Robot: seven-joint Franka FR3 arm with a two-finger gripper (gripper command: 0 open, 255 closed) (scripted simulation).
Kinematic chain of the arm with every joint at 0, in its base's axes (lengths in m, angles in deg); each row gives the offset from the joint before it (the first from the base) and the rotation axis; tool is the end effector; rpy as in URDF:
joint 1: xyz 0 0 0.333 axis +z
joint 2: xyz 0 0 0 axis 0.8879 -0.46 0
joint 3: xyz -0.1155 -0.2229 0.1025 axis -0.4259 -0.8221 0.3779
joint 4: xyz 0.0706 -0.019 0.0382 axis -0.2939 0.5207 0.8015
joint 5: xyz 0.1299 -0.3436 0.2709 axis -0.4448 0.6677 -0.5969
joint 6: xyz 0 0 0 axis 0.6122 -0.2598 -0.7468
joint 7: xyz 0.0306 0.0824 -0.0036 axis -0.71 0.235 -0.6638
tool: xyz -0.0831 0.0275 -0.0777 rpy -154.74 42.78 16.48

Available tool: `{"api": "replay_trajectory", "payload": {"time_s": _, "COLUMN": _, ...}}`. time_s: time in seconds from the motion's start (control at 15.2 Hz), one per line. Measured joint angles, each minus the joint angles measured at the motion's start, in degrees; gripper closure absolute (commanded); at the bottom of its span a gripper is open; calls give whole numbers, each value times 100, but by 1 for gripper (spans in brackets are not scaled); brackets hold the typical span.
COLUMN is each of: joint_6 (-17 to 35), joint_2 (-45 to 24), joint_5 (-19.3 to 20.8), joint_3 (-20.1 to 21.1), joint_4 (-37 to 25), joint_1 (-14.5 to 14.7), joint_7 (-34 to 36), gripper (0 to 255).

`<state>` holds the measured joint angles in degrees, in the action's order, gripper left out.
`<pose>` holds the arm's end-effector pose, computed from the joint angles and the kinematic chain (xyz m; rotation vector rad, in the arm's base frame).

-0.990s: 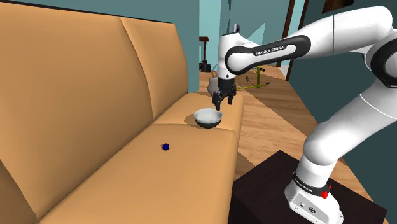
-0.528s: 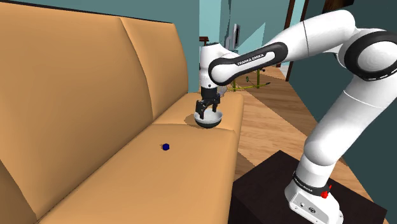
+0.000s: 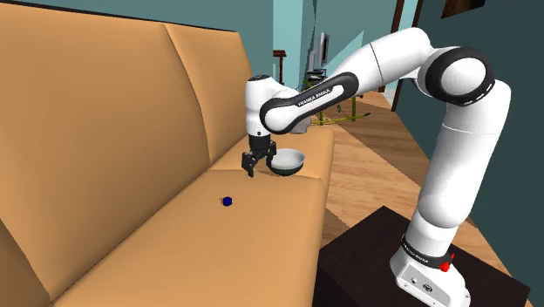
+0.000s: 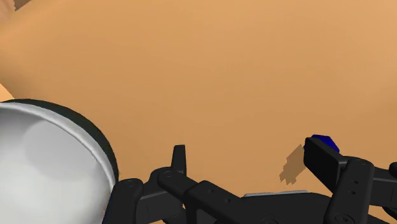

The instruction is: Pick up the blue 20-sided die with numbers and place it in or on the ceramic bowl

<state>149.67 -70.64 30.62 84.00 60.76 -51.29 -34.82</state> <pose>0.5131 0.3551 0.3526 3.0772 0.3018 0.1229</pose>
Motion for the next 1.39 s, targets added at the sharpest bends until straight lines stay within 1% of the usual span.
{"api": "replay_trajectory", "payload": {"time_s": 0.26, "joint_6": 90, "joint_2": -810, "joint_5": 396, "joint_3": 120, "joint_4": -642, "joint_1": 256, "joint_7": 393, "gripper": 0}}
{"api": "replay_trajectory", "payload": {"time_s": 0.53, "joint_6": 27, "joint_2": -1617, "joint_5": 775, "joint_3": 158, "joint_4": -1425, "joint_1": 606, "joint_7": 725, "gripper": 0}}
{"api": "replay_trajectory", "payload": {"time_s": 0.66, "joint_6": -29, "joint_2": -2094, "joint_5": 974, "joint_3": 137, "joint_4": -1918, "joint_1": 822, "joint_7": 862, "gripper": 0}}
{"api": "replay_trajectory", "payload": {"time_s": 0.86, "joint_6": 71, "joint_2": -2368, "joint_5": 1095, "joint_3": 96, "joint_4": -2073, "joint_1": 919, "joint_7": 928, "gripper": 0}}
{"api": "replay_trajectory", "payload": {"time_s": 1.12, "joint_6": 328, "joint_2": -2503, "joint_5": 1182, "joint_3": 48, "joint_4": -1940, "joint_1": 930, "joint_7": 984, "gripper": 0}}
{"api": "replay_trajectory", "payload": {"time_s": 1.39, "joint_6": 394, "joint_2": -2576, "joint_5": 1217, "joint_3": 28, "joint_4": -1942, "joint_1": 946, "joint_7": 1004, "gripper": 0}}
